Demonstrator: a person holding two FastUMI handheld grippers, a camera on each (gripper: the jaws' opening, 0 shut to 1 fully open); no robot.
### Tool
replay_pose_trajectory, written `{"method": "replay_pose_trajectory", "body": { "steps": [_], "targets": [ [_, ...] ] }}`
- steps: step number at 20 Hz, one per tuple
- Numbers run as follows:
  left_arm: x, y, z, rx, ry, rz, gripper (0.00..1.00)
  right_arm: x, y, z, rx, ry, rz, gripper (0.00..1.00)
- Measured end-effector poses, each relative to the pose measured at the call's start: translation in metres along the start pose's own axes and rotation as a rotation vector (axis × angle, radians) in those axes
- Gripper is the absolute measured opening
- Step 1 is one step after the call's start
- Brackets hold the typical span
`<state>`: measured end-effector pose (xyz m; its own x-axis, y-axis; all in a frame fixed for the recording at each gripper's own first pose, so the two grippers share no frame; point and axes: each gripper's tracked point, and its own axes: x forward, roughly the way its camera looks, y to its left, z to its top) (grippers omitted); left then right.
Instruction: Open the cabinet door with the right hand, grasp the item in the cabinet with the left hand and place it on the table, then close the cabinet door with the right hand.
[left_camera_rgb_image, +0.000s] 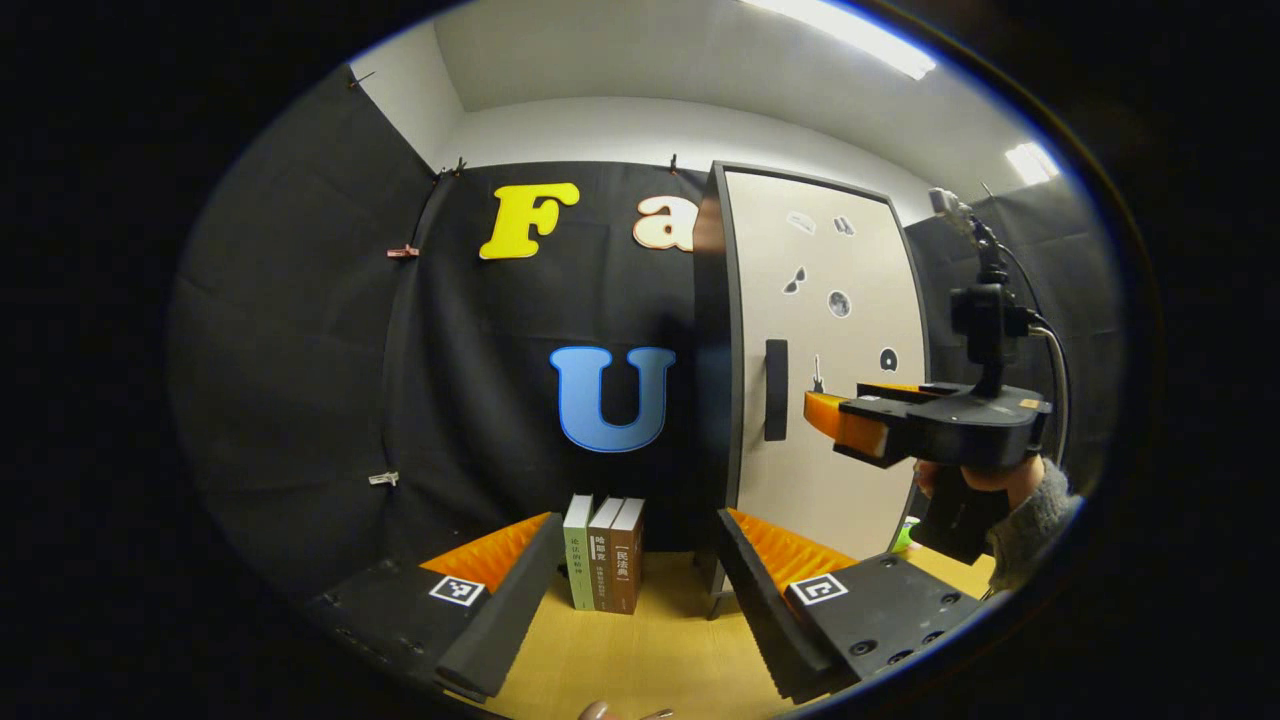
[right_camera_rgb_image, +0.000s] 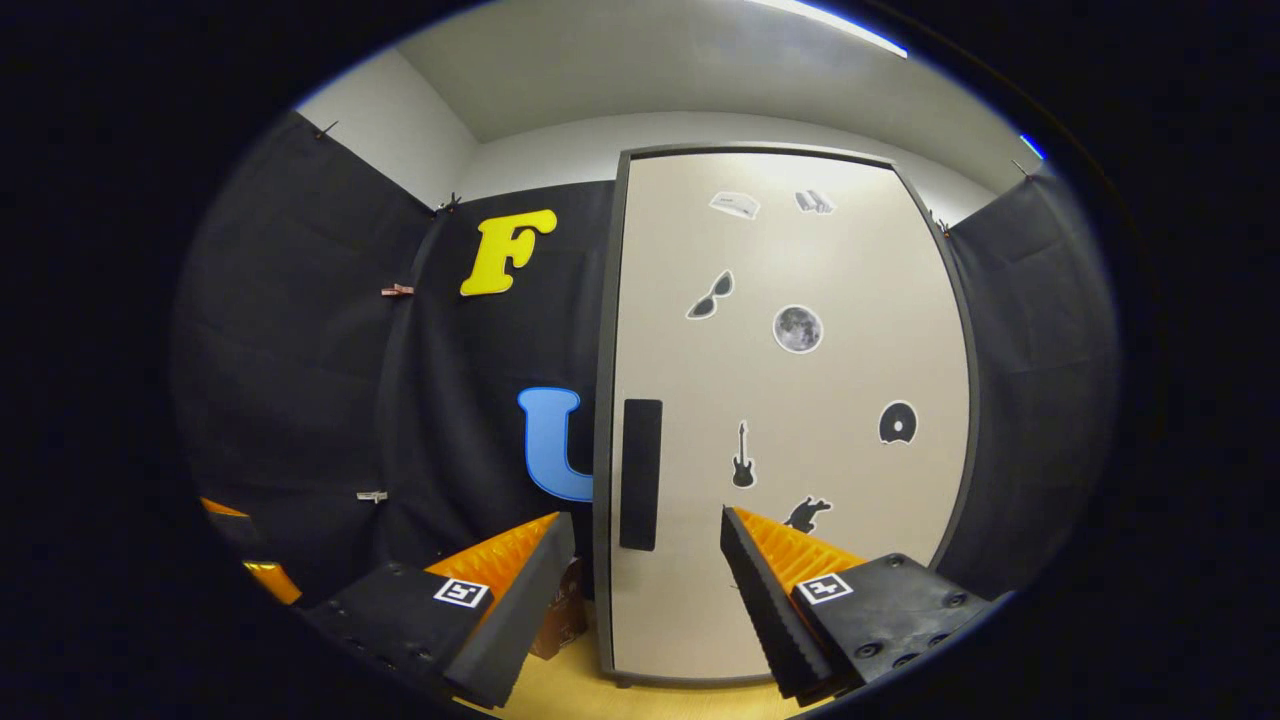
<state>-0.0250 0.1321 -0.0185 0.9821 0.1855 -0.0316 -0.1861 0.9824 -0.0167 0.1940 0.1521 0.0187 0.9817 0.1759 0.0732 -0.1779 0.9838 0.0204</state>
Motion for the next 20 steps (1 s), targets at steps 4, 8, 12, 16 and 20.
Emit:
{"method": "replay_pose_trajectory", "body": {
  "steps": [4,8,12,16,20],
  "targets": [
    [0.008,0.014,-0.004,-0.003,0.001,0.026,0.95,0.04,-0.003,-0.006,0.006,-0.001,-0.057,0.87],
    [0.015,0.031,-0.01,0.004,0.016,0.06,0.95,0.069,-0.006,-0.009,0.035,-0.006,-0.092,0.82],
    [0.016,0.047,-0.012,-0.015,0.015,0.086,0.95,0.091,-0.005,-0.019,0.04,0.006,-0.11,0.82],
    [0.017,0.06,-0.019,-0.014,0.036,0.111,0.95,0.107,-0.003,-0.023,0.028,0.008,-0.124,0.64],
    [0.01,0.076,-0.019,-0.007,0.039,0.151,0.95,0.103,0.001,-0.02,-0.009,0.001,-0.178,0.38]
  ]
}}
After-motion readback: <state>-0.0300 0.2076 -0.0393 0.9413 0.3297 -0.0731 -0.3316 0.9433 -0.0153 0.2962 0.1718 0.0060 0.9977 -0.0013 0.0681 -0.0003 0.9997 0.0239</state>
